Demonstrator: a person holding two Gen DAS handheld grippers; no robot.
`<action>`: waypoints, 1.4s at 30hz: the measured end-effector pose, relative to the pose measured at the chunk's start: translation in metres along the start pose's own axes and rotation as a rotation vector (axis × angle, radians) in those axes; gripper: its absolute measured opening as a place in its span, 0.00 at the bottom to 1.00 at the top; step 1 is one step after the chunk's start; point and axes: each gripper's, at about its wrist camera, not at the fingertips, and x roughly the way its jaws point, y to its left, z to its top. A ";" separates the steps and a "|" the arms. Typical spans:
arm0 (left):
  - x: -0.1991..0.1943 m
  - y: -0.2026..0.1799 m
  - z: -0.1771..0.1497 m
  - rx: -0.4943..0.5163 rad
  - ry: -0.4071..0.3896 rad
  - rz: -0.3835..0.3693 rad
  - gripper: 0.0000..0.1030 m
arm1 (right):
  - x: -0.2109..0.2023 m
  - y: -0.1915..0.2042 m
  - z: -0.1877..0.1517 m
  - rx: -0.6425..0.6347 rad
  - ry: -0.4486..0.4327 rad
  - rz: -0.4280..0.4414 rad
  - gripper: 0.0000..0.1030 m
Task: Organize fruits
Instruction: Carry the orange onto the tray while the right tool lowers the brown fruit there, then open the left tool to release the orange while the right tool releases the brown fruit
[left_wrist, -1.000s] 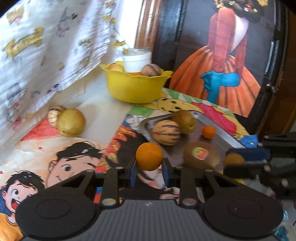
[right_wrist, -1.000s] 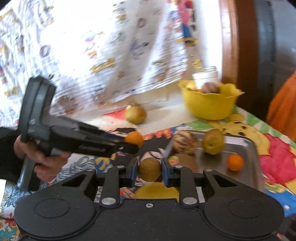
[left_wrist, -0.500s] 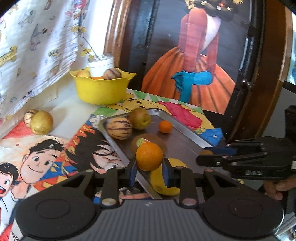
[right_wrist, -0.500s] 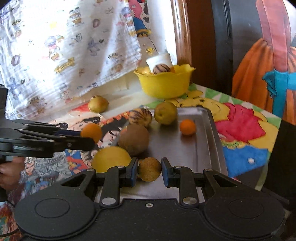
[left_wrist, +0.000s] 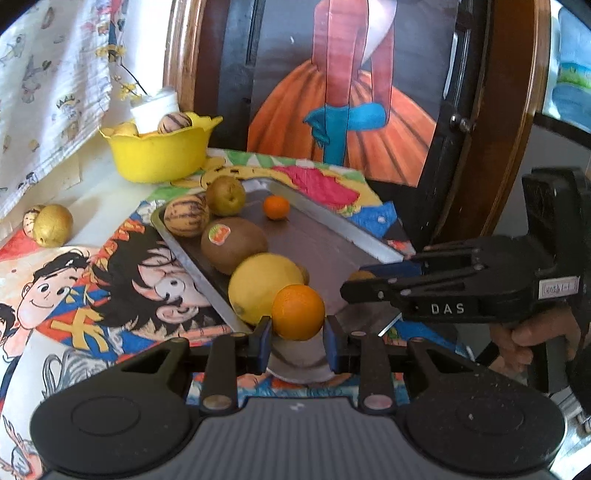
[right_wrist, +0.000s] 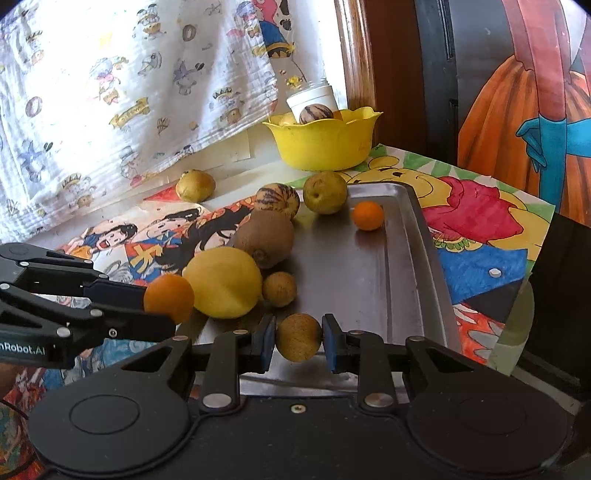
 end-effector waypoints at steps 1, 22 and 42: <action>0.001 -0.003 0.000 0.005 0.016 0.010 0.31 | 0.001 0.000 0.000 -0.009 0.004 -0.001 0.28; 0.014 -0.016 0.003 -0.050 0.130 0.108 0.49 | -0.003 -0.007 -0.005 0.031 0.011 -0.013 0.37; -0.133 -0.024 -0.023 -0.298 0.006 0.299 1.00 | -0.192 0.038 -0.023 0.060 -0.145 -0.062 0.99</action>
